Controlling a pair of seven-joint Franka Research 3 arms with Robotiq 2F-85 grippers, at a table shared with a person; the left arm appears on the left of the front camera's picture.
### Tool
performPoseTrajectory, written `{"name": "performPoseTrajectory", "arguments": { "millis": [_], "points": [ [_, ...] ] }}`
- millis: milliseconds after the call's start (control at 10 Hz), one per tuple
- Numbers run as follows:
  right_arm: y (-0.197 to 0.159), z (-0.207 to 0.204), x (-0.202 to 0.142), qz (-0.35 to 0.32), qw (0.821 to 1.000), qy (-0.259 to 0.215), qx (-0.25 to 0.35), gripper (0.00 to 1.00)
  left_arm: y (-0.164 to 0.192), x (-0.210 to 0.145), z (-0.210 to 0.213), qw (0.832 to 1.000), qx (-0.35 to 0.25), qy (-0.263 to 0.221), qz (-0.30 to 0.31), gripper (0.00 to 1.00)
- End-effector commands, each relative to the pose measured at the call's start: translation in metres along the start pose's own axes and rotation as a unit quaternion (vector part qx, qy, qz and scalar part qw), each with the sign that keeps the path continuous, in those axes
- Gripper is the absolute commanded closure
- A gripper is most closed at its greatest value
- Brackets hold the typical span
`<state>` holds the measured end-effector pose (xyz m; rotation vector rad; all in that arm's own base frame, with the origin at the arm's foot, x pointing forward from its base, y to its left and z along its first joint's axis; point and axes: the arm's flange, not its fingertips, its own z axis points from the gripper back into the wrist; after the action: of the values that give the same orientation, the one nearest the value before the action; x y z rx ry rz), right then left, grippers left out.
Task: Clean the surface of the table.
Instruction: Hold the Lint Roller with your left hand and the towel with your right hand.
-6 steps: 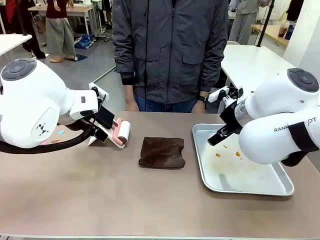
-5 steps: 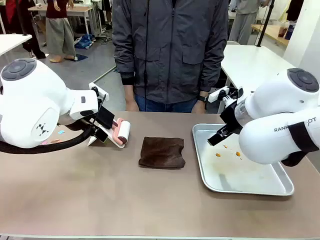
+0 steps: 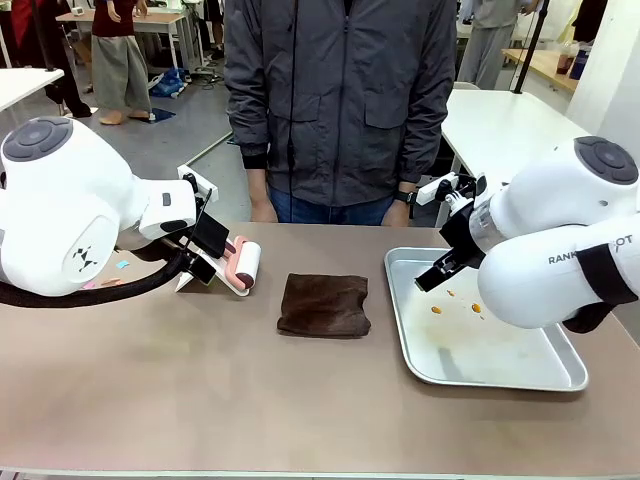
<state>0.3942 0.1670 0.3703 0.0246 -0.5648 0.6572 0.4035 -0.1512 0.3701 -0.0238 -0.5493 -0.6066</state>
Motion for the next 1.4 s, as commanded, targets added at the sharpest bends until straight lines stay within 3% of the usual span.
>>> {"name": "performPoseTrajectory", "arguments": {
  "millis": [0,900,1000,1100,1300],
  "points": [
    [0.000,0.000,0.000,0.000,1.000,0.000,0.000,0.00,0.000,0.000,0.000,1.000,0.000,0.000,0.000,0.00],
    [0.000,0.000,0.000,0.000,1.000,0.000,0.000,0.00,0.000,0.000,0.000,1.000,0.000,0.000,0.000,0.00],
    [0.000,0.003,0.000,-0.005,1.000,0.018,0.014,0.00,0.000,0.000,0.000,1.000,0.000,0.000,0.000,0.00],
    [-0.001,0.009,0.000,-0.029,0.998,0.053,0.018,0.00,0.003,-0.001,0.009,0.999,-0.030,0.030,0.002,0.00],
    [-0.011,0.027,0.001,-0.116,0.986,0.112,0.042,0.00,0.012,-0.004,0.028,0.994,-0.085,0.059,0.045,0.00]
  ]
}}
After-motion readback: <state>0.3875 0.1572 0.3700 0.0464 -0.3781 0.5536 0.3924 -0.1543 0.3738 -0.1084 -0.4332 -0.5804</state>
